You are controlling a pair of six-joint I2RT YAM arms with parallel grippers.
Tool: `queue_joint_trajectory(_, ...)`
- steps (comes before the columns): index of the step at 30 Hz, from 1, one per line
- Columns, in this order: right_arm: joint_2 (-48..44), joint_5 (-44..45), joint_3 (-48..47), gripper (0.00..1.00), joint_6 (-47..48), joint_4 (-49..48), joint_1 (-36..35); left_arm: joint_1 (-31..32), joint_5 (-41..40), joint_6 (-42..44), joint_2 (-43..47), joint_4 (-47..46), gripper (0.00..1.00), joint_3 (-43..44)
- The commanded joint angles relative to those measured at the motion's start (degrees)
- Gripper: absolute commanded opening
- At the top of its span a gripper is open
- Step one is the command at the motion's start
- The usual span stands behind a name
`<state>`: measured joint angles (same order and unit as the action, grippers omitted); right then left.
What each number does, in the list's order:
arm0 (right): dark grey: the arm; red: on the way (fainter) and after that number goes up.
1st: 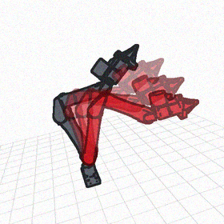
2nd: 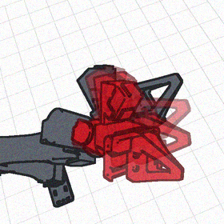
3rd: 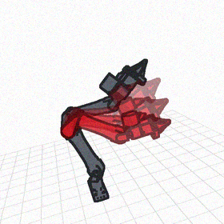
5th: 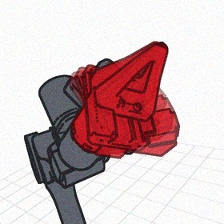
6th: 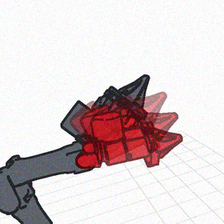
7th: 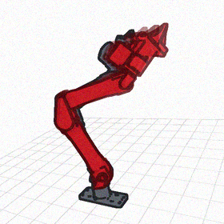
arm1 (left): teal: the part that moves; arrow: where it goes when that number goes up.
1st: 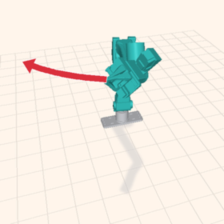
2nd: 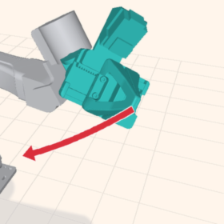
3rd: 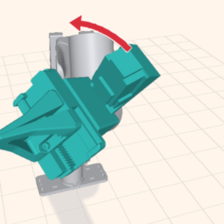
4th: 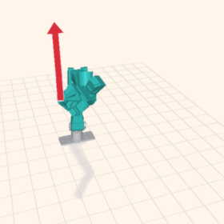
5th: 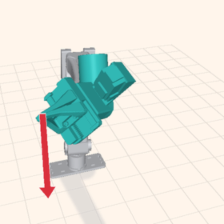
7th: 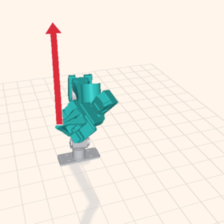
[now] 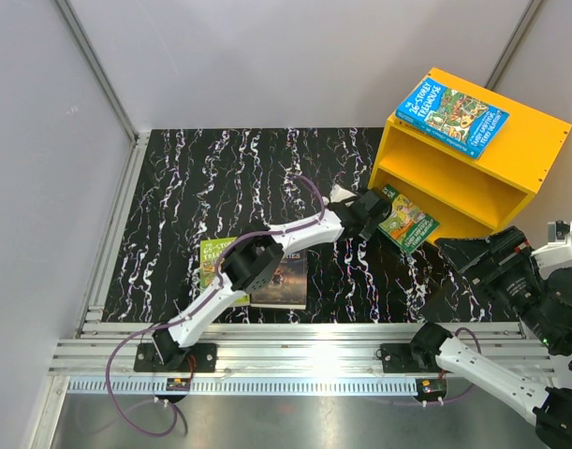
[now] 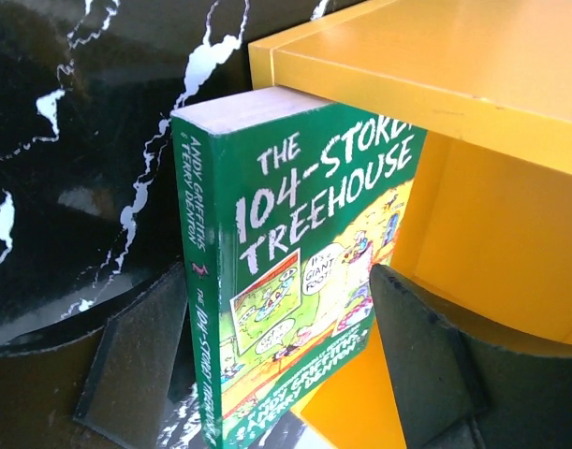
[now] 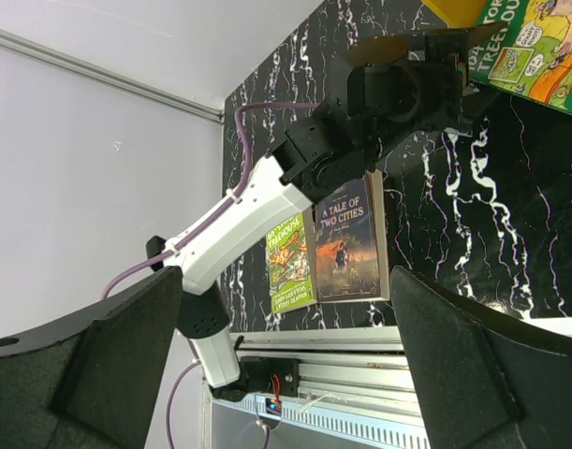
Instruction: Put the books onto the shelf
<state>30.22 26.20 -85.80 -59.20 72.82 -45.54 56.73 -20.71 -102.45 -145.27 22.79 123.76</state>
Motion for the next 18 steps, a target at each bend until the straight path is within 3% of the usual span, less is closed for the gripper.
queue_joint_trajectory(1, -0.2, -0.2, 0.5, 1.0, -1.4, -0.6, 0.0, 0.7, -1.4, -6.6, -1.9, 4.2, 0.81, 8.0)
queue_joint_trajectory(8, -0.5, -1.1, 1.5, 1.0, -2.1, -0.2, 0.0, 1.9, -2.1, -16.8, -6.6, 4.7, 0.83, 14.9)
queue_joint_trajectory(12, -0.9, -1.1, 1.8, 1.0, -2.4, 0.7, 0.0, 1.7, -4.5, -17.4, -7.0, 1.6, 0.85, 15.0)
queue_joint_trajectory(14, -1.3, -1.1, 2.5, 1.0, -2.6, 0.9, 0.0, 1.5, -4.5, -17.5, -8.2, -1.1, 0.94, 15.0)
queue_joint_trajectory(18, -1.7, -1.3, 3.5, 1.0, -2.8, 0.8, 0.0, 0.8, -3.9, -16.6, -10.1, -6.3, 0.98, 16.4)
